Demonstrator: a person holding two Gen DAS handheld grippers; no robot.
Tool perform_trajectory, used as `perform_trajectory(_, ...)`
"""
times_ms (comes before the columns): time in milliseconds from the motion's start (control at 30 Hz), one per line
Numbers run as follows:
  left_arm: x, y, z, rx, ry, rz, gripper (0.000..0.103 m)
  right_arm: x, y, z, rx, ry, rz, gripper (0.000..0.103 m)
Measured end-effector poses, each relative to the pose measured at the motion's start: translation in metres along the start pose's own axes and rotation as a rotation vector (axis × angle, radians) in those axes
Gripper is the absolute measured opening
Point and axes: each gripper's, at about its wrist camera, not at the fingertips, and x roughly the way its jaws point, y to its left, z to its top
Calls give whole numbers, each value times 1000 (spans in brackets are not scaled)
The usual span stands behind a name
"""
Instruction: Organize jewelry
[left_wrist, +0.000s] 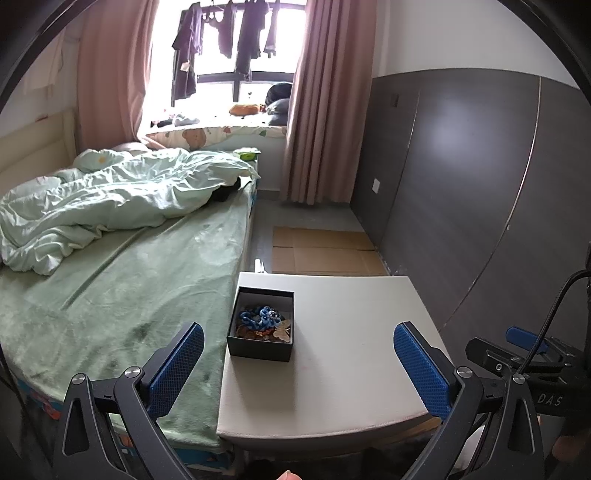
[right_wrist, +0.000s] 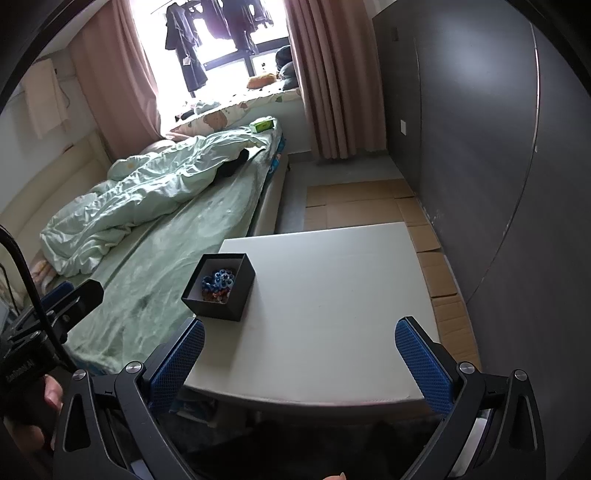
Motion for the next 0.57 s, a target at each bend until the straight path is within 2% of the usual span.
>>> perform_trajectory(567, -1, 1, -1, 2, 1, -8, 103, 3, -5, 0, 9, -4, -21, 103)
